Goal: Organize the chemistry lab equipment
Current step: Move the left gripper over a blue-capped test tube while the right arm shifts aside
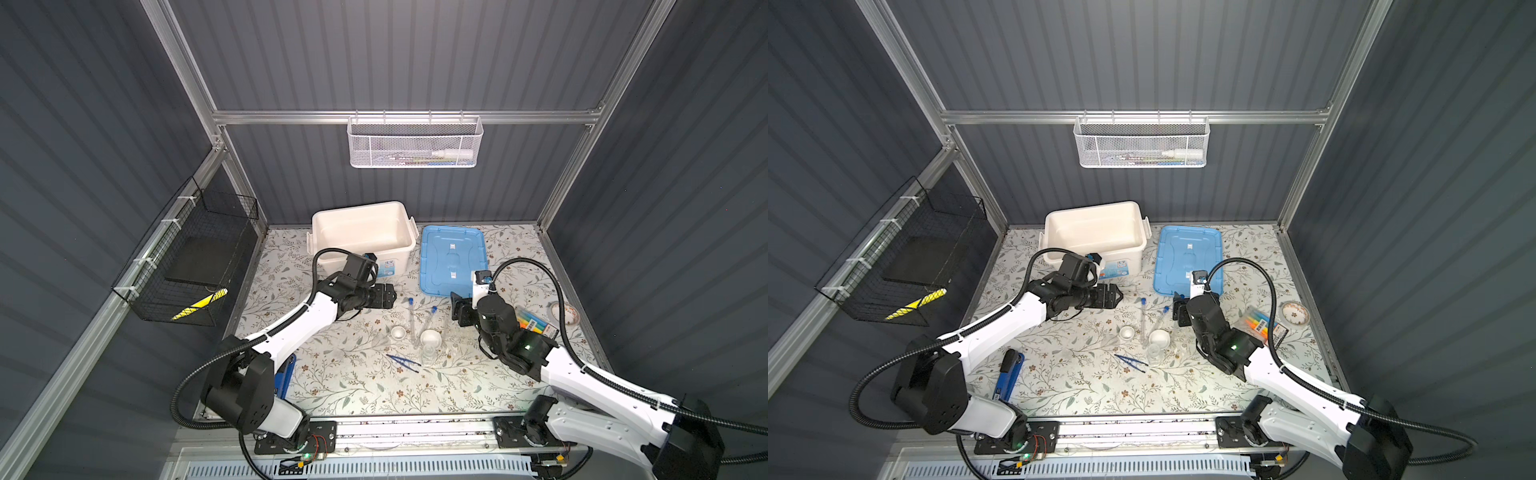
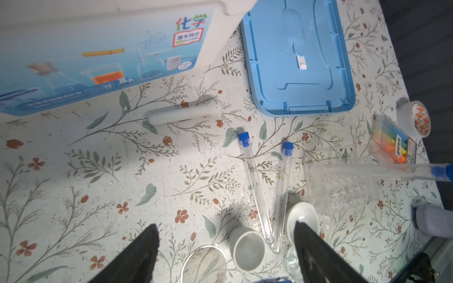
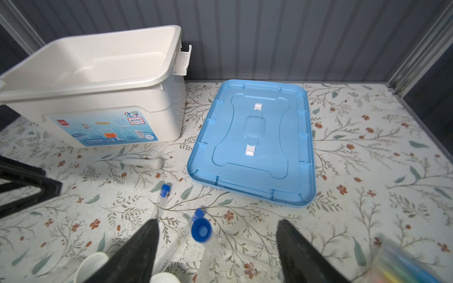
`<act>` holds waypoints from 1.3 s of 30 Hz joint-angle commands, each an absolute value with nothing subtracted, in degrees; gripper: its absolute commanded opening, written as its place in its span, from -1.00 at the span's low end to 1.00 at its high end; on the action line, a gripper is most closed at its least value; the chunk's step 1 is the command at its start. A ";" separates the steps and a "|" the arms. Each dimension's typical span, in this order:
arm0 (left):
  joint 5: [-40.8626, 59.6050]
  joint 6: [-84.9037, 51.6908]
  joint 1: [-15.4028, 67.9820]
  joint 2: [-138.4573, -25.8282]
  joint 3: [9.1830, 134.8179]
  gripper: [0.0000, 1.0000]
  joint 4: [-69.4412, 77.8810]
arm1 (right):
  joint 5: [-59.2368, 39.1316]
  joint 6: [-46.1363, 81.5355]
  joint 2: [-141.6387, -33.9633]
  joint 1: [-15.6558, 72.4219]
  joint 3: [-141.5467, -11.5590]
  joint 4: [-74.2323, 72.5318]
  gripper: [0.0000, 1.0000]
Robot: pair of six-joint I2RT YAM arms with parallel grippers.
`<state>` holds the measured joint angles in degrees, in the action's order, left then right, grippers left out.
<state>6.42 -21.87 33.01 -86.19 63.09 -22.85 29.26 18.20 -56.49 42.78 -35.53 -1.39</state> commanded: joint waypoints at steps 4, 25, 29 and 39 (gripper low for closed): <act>5.71 -19.57 36.47 -92.26 70.26 0.56 -31.24 | 25.58 21.66 -53.16 39.00 -37.34 1.26 0.78; 2.86 -23.38 44.15 -108.24 83.32 0.17 -39.82 | 12.54 25.95 -48.98 26.34 -40.28 13.28 0.86; 2.21 -23.65 45.15 -111.28 85.68 0.09 -41.76 | 11.04 26.61 -47.78 24.62 -39.32 13.31 0.86; 3.16 -25.11 45.52 -116.35 89.30 -0.17 -44.63 | 8.35 26.63 -46.46 20.60 -39.12 16.51 0.86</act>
